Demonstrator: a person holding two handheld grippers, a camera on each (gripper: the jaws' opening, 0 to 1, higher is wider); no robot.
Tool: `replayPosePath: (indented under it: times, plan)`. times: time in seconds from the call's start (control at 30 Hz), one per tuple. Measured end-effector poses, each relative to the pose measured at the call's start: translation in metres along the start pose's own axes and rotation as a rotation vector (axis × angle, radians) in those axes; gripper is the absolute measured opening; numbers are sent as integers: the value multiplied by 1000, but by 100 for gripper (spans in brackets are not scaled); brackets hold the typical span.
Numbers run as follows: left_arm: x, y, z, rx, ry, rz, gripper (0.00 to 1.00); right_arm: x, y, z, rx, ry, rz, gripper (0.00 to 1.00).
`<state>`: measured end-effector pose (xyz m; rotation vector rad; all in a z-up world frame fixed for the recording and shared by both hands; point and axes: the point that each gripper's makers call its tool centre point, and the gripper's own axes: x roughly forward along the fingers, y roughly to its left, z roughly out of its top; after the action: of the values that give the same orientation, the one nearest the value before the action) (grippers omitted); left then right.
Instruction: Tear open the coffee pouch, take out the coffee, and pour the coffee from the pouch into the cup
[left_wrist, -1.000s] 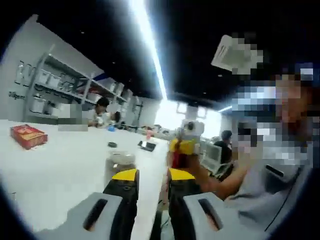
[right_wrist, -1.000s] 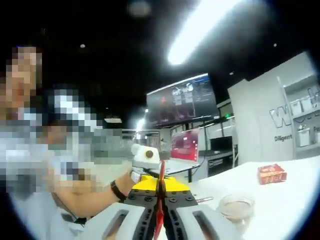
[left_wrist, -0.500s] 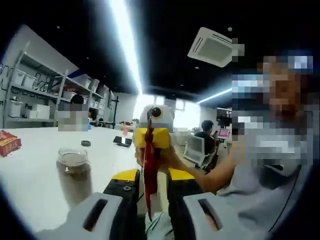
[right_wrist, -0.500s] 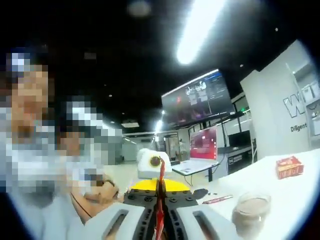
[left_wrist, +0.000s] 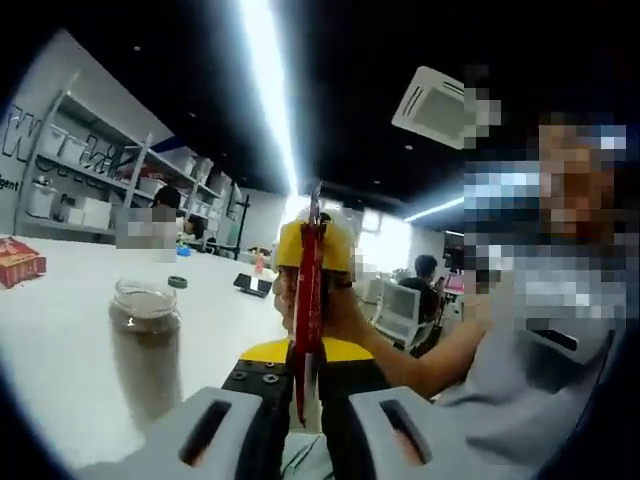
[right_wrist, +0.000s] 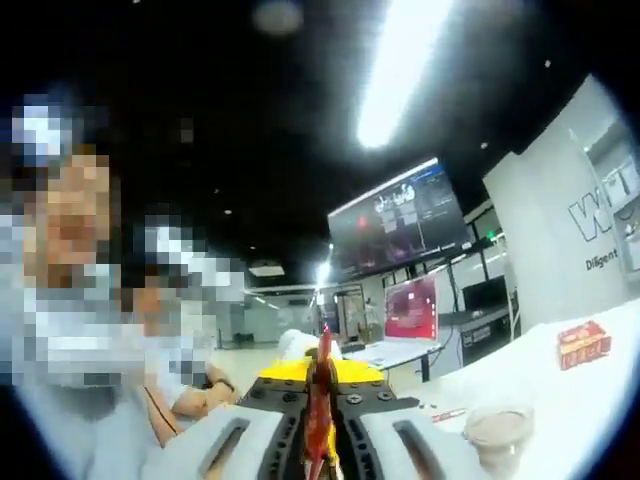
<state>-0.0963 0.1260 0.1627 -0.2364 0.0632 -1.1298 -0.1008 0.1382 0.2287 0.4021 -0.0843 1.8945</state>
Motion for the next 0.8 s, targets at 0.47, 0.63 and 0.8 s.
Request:
replayPosePath:
  times: [0.47,0.63,0.8]
  plan:
    - [5,-6,11,-24,-60,-11,12,-6,-1,-27,40,-47,-41,10]
    - [15,-1,9,28,-71,17,13,-13,-7,-21,52,-49,-65,9]
    - [17,3,3,15,-57,12,18,-23,-12,-7,42,-38,-76,9]
